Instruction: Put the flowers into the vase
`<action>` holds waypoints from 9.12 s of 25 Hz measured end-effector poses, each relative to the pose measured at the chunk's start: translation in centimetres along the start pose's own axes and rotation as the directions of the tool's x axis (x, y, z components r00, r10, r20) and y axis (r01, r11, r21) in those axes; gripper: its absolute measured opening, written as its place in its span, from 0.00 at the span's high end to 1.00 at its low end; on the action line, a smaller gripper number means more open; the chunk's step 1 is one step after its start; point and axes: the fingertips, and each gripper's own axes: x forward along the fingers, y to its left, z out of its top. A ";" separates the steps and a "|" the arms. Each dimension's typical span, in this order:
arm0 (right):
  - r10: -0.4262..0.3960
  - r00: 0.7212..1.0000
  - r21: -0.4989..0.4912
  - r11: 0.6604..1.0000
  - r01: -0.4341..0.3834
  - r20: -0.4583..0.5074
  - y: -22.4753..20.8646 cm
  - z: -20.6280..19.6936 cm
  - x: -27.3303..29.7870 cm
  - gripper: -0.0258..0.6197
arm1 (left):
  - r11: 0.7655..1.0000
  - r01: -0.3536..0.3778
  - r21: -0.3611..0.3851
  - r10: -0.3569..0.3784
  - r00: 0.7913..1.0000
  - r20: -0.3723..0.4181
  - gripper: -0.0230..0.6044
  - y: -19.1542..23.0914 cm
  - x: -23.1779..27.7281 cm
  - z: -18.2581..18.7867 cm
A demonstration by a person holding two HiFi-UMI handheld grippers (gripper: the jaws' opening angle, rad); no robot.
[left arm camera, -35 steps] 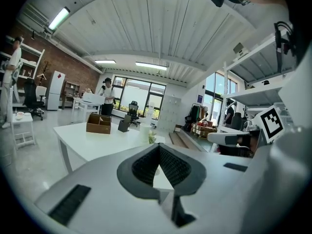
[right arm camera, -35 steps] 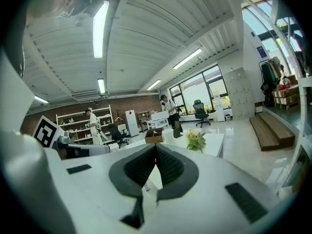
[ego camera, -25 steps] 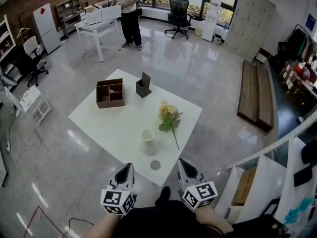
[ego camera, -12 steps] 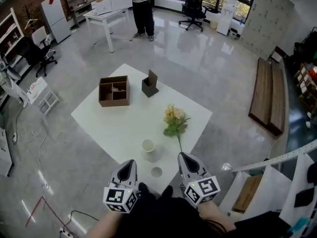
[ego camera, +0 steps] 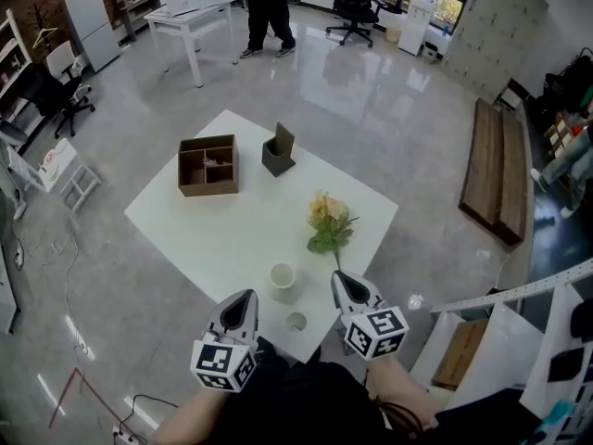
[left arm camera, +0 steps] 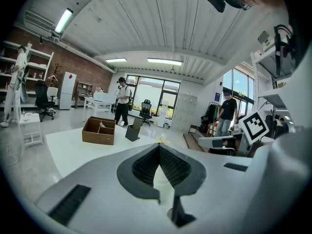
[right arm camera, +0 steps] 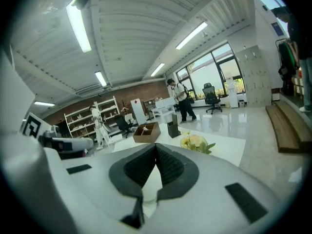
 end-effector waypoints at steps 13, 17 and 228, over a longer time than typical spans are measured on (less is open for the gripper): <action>0.036 0.641 0.070 0.997 0.027 -0.767 -12.3 -13.4 11.8 0.65 | 0.999 -0.019 -0.041 0.018 0.999 -0.042 0.96 2.6 0.1 -1.1; 0.016 0.555 0.057 0.997 0.057 -0.832 -13.5 -14.8 13.1 0.67 | 0.998 -0.033 -0.049 0.030 0.998 -0.052 0.96 3.2 0.1 -1.5; -0.038 0.991 -0.164 0.985 0.059 0.125 4.4 3.0 0.5 0.96 | 1.000 -0.022 0.016 0.022 0.999 0.024 0.96 1.8 1.0 1.1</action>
